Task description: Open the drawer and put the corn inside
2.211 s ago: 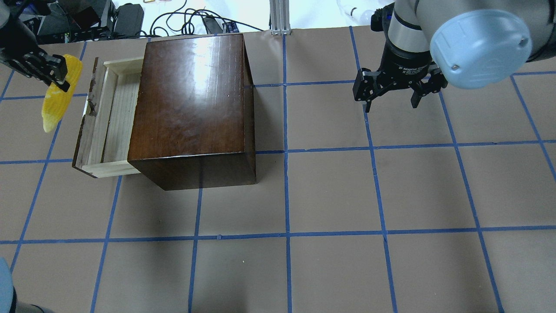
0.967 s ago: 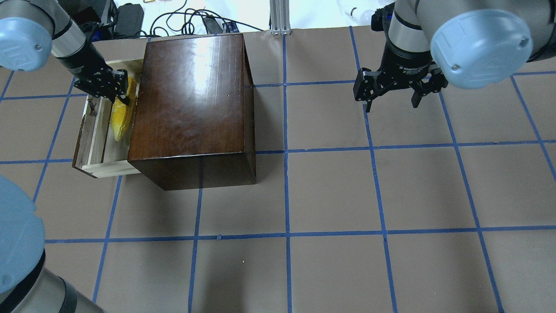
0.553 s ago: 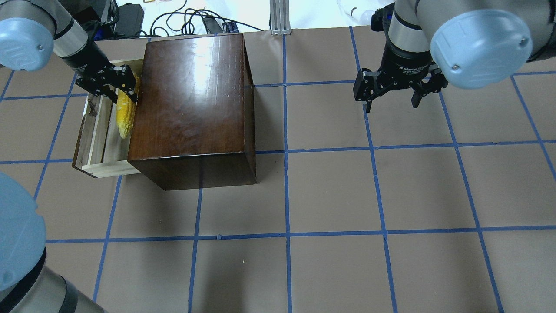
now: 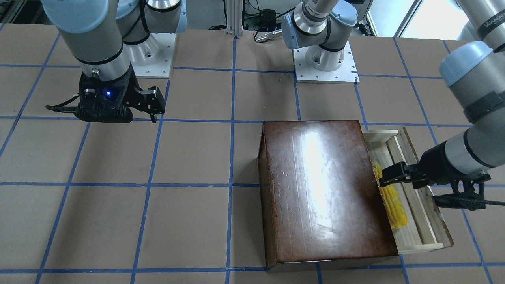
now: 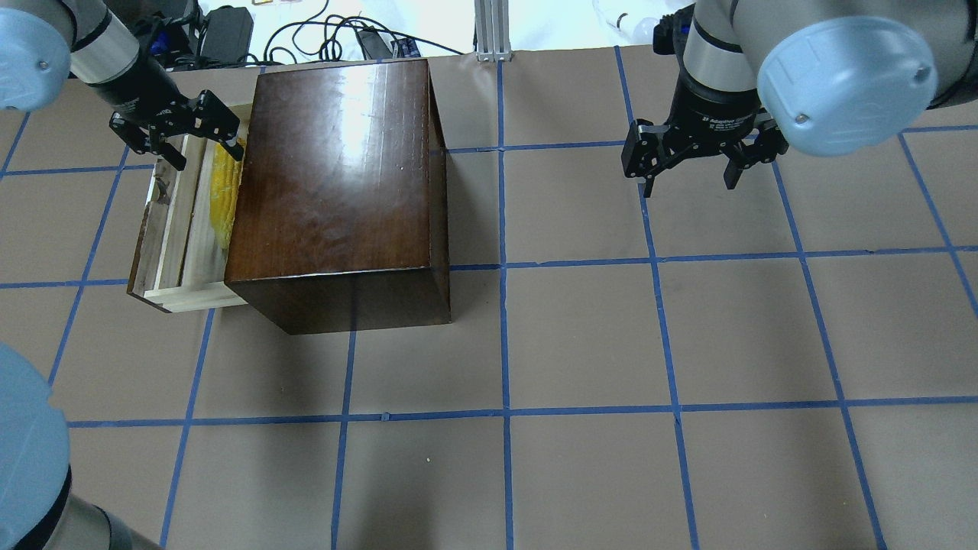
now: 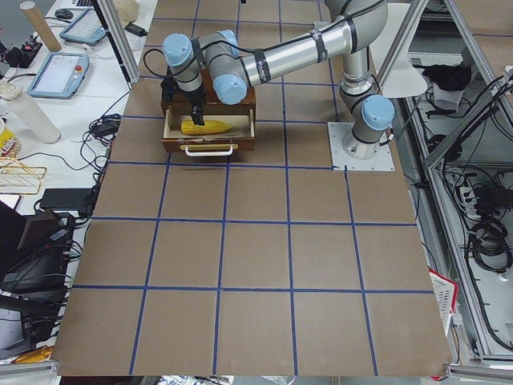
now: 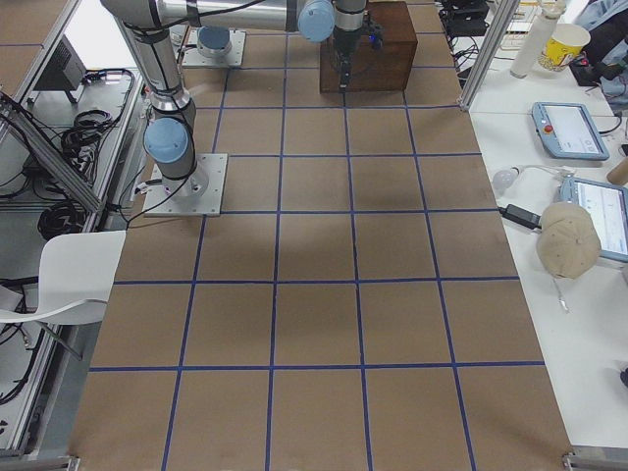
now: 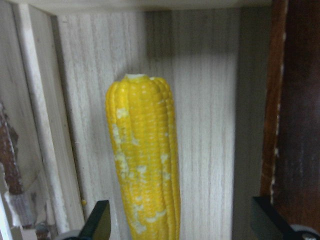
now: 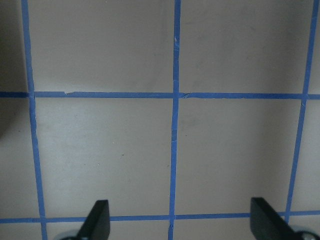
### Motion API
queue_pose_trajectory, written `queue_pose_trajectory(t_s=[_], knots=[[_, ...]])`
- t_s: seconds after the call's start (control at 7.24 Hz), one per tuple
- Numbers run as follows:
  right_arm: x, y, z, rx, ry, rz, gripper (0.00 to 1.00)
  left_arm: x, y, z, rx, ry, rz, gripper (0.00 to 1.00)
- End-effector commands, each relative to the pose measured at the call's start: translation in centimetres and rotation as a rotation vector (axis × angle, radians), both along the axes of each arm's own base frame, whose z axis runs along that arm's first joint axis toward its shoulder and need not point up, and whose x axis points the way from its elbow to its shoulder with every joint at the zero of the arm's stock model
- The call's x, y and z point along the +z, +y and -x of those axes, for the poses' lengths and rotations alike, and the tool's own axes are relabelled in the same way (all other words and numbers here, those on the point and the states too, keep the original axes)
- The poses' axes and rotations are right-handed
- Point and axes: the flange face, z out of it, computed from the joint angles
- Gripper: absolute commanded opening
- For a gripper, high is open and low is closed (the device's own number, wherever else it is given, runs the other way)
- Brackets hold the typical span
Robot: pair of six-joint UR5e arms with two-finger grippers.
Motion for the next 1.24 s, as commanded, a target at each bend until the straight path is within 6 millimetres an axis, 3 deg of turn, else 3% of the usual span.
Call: queue_pose_trajectory(t_s=[0.0, 0.41, 0.69, 1.11], knots=[[0.0, 0.0, 0.0, 0.0, 0.0, 0.0, 1.0, 5.6, 1.0, 0.7, -0.007, -0.018, -0.011, 1.0], [-0.1, -0.1, 0.0, 0.0, -0.002, 0.0, 1.0, 11.0, 3.8, 10.2, -0.031, -0.085, -0.008, 1.0], [-0.1, 0.0, 0.0, 0.0, -0.003, -0.001, 1.0, 11.4, 5.5, 14.3, -0.062, -0.124, -0.013, 1.0], [-0.1, 0.0, 0.0, 0.0, -0.003, -0.002, 1.0, 11.3, 9.3, 22.1, -0.104, -0.166, -0.017, 1.0]])
